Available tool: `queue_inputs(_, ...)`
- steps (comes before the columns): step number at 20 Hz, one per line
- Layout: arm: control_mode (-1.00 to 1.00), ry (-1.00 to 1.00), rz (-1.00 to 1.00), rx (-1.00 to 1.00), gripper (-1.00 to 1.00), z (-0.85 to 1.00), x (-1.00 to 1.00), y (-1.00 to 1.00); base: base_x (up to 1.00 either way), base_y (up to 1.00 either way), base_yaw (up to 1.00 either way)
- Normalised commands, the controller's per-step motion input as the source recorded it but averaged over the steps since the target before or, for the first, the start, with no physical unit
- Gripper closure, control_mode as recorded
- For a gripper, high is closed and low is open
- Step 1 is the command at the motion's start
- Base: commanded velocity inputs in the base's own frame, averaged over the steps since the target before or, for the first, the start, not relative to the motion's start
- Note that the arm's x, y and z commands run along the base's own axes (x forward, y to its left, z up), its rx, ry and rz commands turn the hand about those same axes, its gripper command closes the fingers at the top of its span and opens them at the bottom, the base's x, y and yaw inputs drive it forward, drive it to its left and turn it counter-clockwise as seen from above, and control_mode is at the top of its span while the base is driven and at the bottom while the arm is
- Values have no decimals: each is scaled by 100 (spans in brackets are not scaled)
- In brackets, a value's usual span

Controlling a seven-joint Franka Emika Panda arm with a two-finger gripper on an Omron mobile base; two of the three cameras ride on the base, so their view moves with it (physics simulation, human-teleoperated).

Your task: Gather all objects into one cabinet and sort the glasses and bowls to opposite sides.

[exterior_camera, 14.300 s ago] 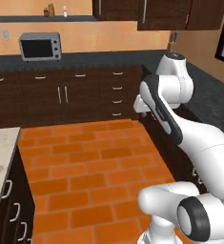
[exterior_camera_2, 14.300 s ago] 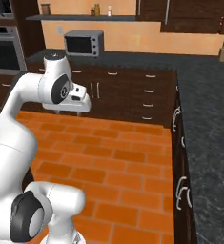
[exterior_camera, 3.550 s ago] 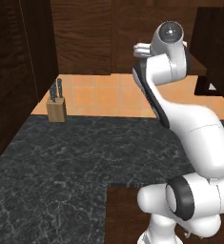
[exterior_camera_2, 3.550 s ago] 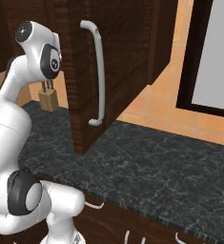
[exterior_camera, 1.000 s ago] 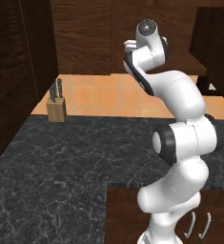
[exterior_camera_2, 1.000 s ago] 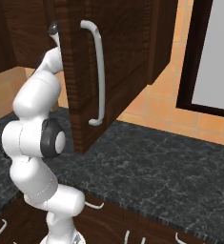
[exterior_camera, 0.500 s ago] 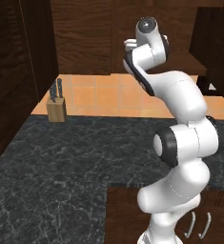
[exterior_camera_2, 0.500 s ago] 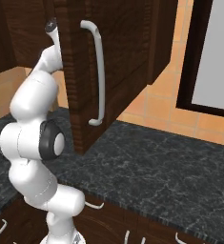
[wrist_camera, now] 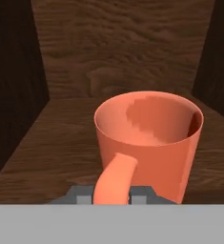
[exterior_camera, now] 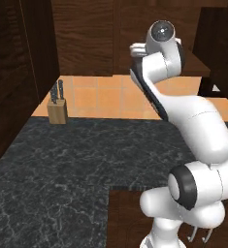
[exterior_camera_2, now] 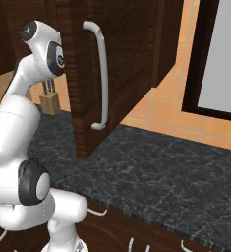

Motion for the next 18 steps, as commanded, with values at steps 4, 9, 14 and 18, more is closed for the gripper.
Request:
queue_inputs(4,-100,-6,14,8,100,26,-92,39,0,0,0)
queue_inputs(9,-100,-14,3,-1,100,36,-90,15,0,0,0)
queue_inputs(14,-100,-5,0,-5,100,58,-100,12,0,0,0)
queue_inputs(18,-100,6,2,0,100,39,-72,19,0,0,0)
